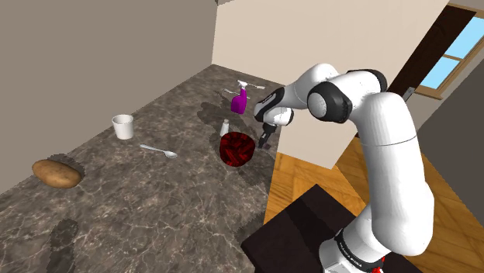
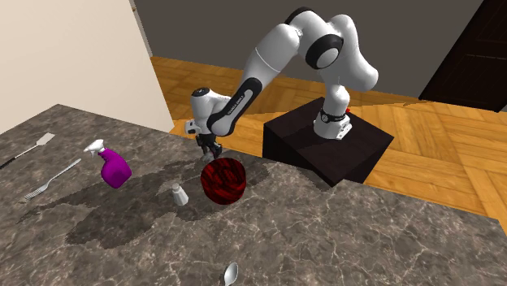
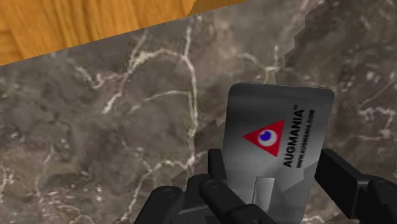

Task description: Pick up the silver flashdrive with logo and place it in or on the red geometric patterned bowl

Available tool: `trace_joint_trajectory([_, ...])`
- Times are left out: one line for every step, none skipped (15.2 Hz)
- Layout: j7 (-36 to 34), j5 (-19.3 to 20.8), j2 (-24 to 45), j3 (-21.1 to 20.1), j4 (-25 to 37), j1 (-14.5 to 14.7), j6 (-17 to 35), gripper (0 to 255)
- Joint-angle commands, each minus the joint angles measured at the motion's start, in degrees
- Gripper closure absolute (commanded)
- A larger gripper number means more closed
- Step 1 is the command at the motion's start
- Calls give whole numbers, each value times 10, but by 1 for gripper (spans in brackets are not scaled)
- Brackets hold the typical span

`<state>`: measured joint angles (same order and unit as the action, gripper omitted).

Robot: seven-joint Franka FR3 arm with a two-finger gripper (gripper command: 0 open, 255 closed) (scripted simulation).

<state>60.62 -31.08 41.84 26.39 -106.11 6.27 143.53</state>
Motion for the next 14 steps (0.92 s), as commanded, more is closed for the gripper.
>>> trace_joint_trajectory([-5, 7, -12, 7, -3, 5, -10, 255])
trace_joint_trajectory([-7, 10, -18, 10, -5, 8, -14, 255])
trace_joint_trajectory([-9, 14, -24, 14, -6, 10, -18, 255])
trace_joint_trajectory([-11, 17, -30, 17, -7, 13, -23, 255])
trace_joint_trajectory([-13, 21, -36, 20, -9, 15, -27, 255])
trace_joint_trajectory([-16, 24, -41, 24, -10, 17, -32, 255])
trace_joint_trajectory([-18, 28, -47, 27, -11, 20, -36, 255])
trace_joint_trajectory([-20, 31, -53, 30, -12, 22, -41, 255])
trace_joint_trajectory([-23, 35, -58, 34, -12, 25, -45, 255])
trace_joint_trajectory([-25, 39, -64, 37, -13, 27, -50, 255])
trace_joint_trajectory([-27, 42, -69, 40, -14, 29, -55, 255])
trace_joint_trajectory([-30, 46, -75, 43, -14, 32, -60, 255])
trace_joint_trajectory([-32, 50, -80, 46, -14, 34, -64, 255])
trace_joint_trajectory([-35, 54, -86, 49, -14, 36, -69, 255])
